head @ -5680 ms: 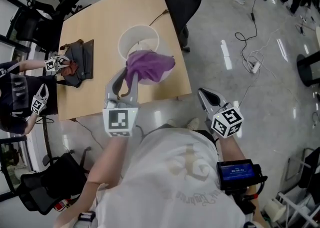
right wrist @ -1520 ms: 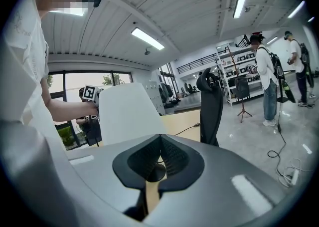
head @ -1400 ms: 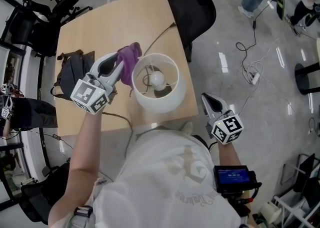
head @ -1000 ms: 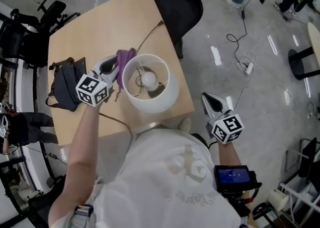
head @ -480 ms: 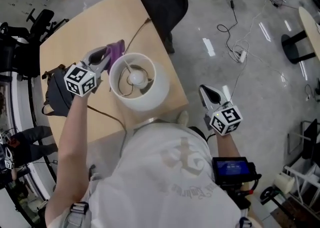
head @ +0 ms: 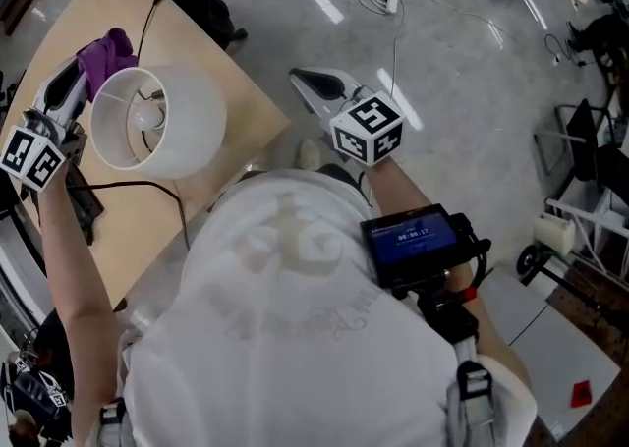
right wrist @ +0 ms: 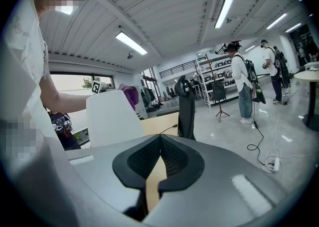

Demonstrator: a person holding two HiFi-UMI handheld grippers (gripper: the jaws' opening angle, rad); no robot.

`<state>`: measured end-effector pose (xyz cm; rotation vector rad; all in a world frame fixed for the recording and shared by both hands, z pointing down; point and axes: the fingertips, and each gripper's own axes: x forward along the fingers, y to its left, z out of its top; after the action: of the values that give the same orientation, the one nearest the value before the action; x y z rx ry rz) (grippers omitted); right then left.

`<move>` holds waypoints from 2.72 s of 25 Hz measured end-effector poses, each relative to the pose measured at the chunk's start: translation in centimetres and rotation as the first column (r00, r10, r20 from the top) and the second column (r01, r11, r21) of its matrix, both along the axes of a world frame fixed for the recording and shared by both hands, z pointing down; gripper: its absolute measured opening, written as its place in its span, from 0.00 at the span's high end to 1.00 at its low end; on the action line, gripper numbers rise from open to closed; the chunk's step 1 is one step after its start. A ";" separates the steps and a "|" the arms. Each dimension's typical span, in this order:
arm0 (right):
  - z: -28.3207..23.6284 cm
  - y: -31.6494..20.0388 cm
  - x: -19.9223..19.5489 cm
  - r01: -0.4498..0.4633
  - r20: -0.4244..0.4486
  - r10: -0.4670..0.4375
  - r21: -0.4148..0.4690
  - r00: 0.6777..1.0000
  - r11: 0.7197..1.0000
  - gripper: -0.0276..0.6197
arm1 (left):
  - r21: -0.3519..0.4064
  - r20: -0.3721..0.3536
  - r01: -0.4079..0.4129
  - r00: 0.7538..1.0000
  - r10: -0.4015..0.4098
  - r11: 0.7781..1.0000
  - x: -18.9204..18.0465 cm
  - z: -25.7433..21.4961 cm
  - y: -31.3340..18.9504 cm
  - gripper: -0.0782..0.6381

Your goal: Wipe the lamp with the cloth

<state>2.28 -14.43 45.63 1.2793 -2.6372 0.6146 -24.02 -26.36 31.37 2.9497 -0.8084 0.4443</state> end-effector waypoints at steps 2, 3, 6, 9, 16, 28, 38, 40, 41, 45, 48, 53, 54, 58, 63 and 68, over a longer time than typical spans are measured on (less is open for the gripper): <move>0.5 0.0 0.2 -0.004 0.000 0.004 -0.002 1.000 1.000 0.94 | -0.007 0.048 -0.010 0.999 0.011 1.000 0.5 1.3 -0.3 0.77; 0.9 0.1 0.3 -0.005 -0.001 0.005 -0.004 1.000 1.000 0.94 | -0.016 0.063 -0.016 0.998 0.017 1.000 0.7 2.3 -0.4 0.77; 2.2 0.7 1.4 -0.020 -0.010 0.020 -0.020 1.000 1.000 0.94 | -0.048 0.111 -0.045 0.993 0.050 0.998 1.3 6.1 -1.1 0.77; 2.4 0.8 2.4 -0.050 -0.013 0.049 -0.029 0.999 0.998 0.94 | -0.079 0.165 -0.104 0.980 0.115 0.992 1.5 9.7 -2.0 0.77; 2.7 0.5 2.9 -0.075 -0.005 0.075 -0.038 0.997 0.996 0.94 | -0.238 0.242 -0.123 0.953 0.182 0.963 1.0 14.1 -3.2 0.77; 2.4 0.3 3.3 -0.093 0.021 0.094 -0.027 0.995 0.995 0.94 | -0.151 0.161 -0.433 0.876 0.455 0.888 6.6 -0.3 -0.1 0.77; 3.1 0.5 5.0 -0.149 0.036 0.150 -0.041 0.988 0.988 0.94 | -0.370 0.302 -0.602 0.642 0.704 0.708 10.6 6.3 2.5 0.77; 3.3 0.6 5.6 -0.165 0.036 0.167 -0.046 0.985 0.985 0.94 | -0.426 0.323 -0.594 0.605 0.728 0.683 10.9 8.6 2.0 0.77; 3.5 0.7 5.8 -0.173 0.036 0.175 -0.049 0.984 0.984 0.94 | -0.450 0.332 -0.589 0.586 0.739 0.671 11.1 9.7 1.9 0.77; 4.1 1.1 6.8 -0.204 0.032 0.206 -0.063 0.978 0.977 0.94 | -0.535 0.354 -0.561 0.529 0.771 0.632 11.5 13.6 0.9 0.77; 4.6 1.3 7.5 -0.228 0.031 0.231 -0.075 0.973 0.971 0.94 | -0.582 0.367 -0.537 0.497 0.786 0.611 11.5 15.6 -0.1 0.77; 5.3 1.9 8.4 -0.259 0.034 0.263 -0.091 0.964 0.962 0.94 | -0.644 0.398 -0.495 0.435 0.808 0.583 11.4 17.8 -1.0 0.77; 5.3 2.0 8.6 -0.262 0.036 0.266 -0.091 0.963 0.961 0.94 | -0.645 0.399 -0.498 0.428 0.811 0.580 11.6 17.5 -0.9 0.77; 5.2 2.1 9.1 -0.270 0.045 0.275 -0.085 0.961 0.959 0.94 | -0.586 0.392 -0.571 0.421 0.818 0.575 12.7 13.0 -0.1 0.77; 4.8 1.4 8.2 -0.261 0.062 0.266 -0.082 0.962 0.962 0.94 | -0.473 0.449 -0.681 0.360 0.818 0.559 12.4 5.5 2.2 0.77; 4.9 1.5 7.3 -0.231 0.076 0.236 -0.071 0.969 0.970 0.94 | -0.498 0.504 -0.719 0.215 0.837 0.484 11.5 2.1 7.4 0.77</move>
<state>9.60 -12.90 50.55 1.5927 -2.5288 0.7931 -12.52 -18.95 33.45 2.6926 0.9167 1.6609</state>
